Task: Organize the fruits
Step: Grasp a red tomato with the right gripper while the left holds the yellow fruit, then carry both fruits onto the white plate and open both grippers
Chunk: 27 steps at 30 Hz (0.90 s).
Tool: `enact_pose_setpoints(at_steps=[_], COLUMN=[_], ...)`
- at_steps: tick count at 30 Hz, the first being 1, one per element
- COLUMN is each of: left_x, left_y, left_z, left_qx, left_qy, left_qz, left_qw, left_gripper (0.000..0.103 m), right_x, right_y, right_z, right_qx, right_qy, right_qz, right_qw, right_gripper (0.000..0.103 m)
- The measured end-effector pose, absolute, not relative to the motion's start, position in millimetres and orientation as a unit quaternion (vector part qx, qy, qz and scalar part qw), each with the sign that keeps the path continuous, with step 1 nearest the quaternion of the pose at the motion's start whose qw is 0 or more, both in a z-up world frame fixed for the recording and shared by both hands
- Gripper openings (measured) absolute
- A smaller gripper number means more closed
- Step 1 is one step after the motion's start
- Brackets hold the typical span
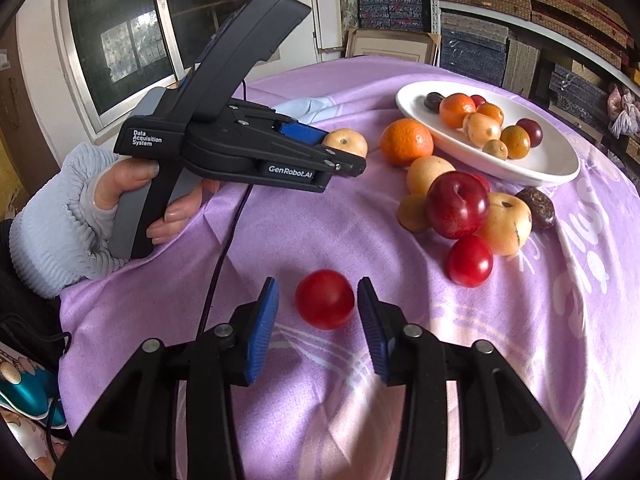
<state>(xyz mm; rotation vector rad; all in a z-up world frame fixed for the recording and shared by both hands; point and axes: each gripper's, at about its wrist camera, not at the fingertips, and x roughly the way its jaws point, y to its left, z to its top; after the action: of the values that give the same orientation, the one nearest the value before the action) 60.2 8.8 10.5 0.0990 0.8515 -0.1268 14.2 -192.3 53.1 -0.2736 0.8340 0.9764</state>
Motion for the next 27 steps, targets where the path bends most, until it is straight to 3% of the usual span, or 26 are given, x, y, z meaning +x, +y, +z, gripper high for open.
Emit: enact_pose_setpoints(at_steps=[7, 27], left_x=[60.3, 39.4], left_y=[5.0, -2.9], left_z=[9.9, 30.7], left_qx=[0.059, 0.063], left_qy=[0.412, 0.366], left_qz=[-0.056, -0.052], left_qw=[0.908, 0.927], left_gripper=[0.045, 0.044], right_x=[16.8, 23.3], right_y=[-188.8, -213.7], right_z=[49.5, 61.8], right_qx=[-0.135, -0.081], right_qy=[0.396, 0.363], right_qz=[0.449, 0.412], right_qw=[0.790, 0.832], right_gripper=[0.030, 0.029])
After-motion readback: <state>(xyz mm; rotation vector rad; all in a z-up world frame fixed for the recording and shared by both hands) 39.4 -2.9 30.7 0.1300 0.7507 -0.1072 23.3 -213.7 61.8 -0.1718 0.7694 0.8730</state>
